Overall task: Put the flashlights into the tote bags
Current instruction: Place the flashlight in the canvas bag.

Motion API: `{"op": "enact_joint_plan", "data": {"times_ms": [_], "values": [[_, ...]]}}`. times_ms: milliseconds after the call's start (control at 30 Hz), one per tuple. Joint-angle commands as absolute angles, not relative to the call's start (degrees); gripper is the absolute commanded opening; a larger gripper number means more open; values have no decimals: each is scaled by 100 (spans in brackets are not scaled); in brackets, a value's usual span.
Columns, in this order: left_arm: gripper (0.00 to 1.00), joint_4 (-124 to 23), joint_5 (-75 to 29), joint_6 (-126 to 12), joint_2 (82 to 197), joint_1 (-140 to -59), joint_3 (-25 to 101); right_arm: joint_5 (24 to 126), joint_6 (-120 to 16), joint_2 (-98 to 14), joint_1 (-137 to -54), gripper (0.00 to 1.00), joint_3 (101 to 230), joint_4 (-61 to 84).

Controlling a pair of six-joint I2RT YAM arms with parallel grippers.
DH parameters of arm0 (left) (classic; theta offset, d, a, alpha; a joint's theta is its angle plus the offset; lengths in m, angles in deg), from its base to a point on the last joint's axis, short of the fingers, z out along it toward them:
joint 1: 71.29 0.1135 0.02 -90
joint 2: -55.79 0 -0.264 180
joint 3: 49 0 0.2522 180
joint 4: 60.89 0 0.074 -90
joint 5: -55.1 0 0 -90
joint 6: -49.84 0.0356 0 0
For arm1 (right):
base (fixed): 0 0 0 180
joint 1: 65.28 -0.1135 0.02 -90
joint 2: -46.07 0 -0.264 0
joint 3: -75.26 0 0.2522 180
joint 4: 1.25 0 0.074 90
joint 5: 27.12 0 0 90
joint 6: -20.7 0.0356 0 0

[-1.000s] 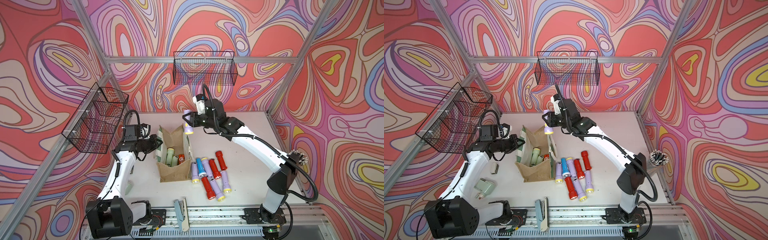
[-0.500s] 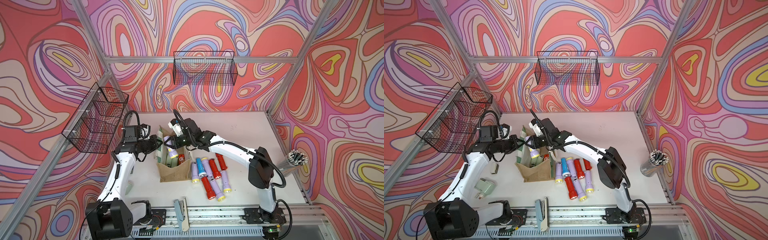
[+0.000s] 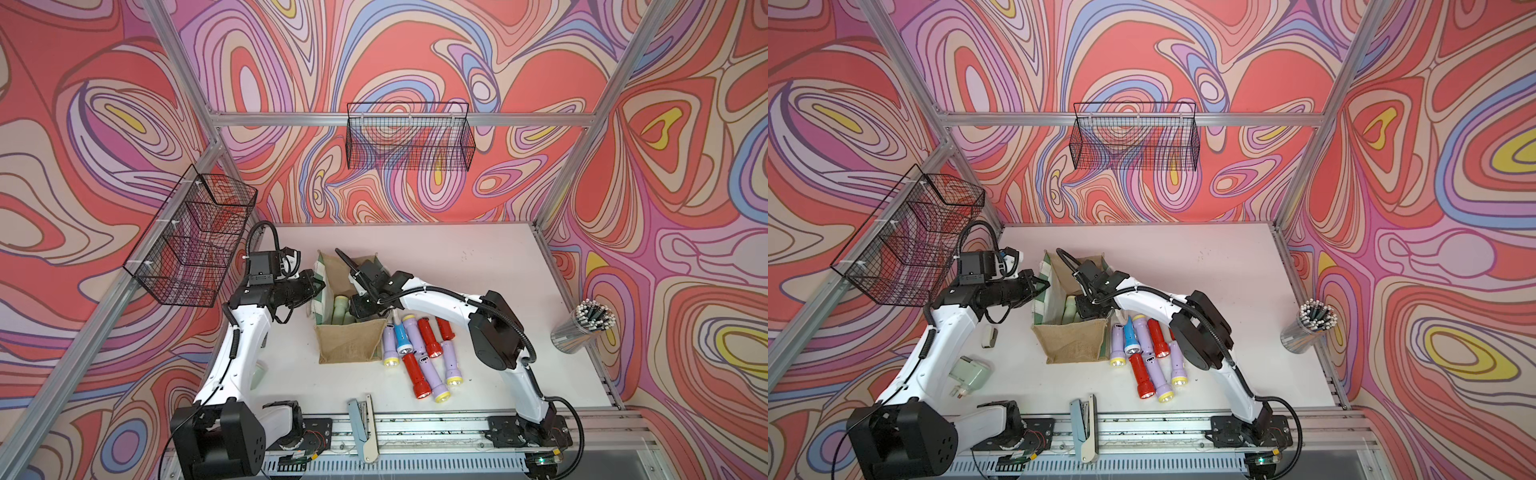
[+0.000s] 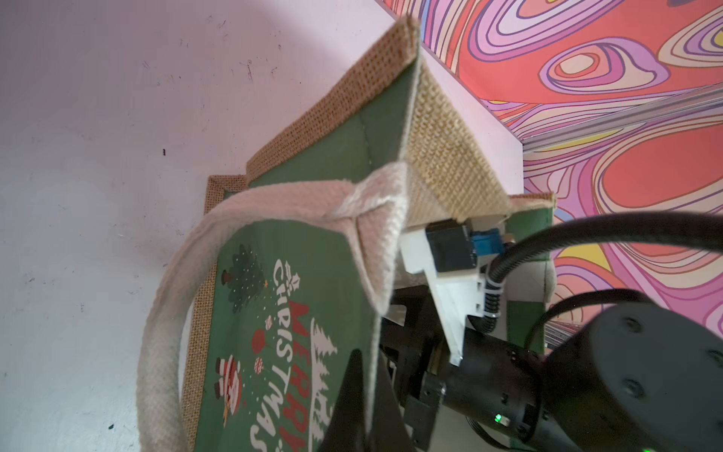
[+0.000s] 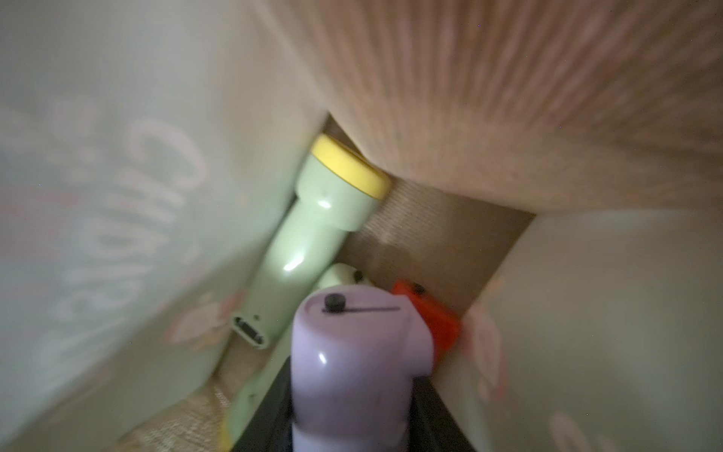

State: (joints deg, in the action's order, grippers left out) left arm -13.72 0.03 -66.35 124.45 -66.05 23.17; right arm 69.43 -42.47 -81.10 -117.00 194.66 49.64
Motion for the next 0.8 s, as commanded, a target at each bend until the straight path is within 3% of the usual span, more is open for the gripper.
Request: {"op": "enact_joint_plan", "data": {"times_ms": [0,233,367,567,767], "values": [[0,-1308,8,-6613,12329,-6628,2277,6195,-4206,-8234,-11729,8,19781,5477],[0,-1316,-37,-6604,12329,-6628,2268,5861,-4377,-8312,-11721,18,19878,5674],[0,-1345,24,-6640,12372,-6628,2261,5868,-4645,-8300,-11723,43,20066,5742],[0,-1352,10,-6669,12348,-6632,2294,6435,-5138,-8242,-11713,68,20430,5842],[0,-1321,-43,-6661,12333,-6628,2320,6737,-5268,-7971,-11713,69,20565,5756]]}}
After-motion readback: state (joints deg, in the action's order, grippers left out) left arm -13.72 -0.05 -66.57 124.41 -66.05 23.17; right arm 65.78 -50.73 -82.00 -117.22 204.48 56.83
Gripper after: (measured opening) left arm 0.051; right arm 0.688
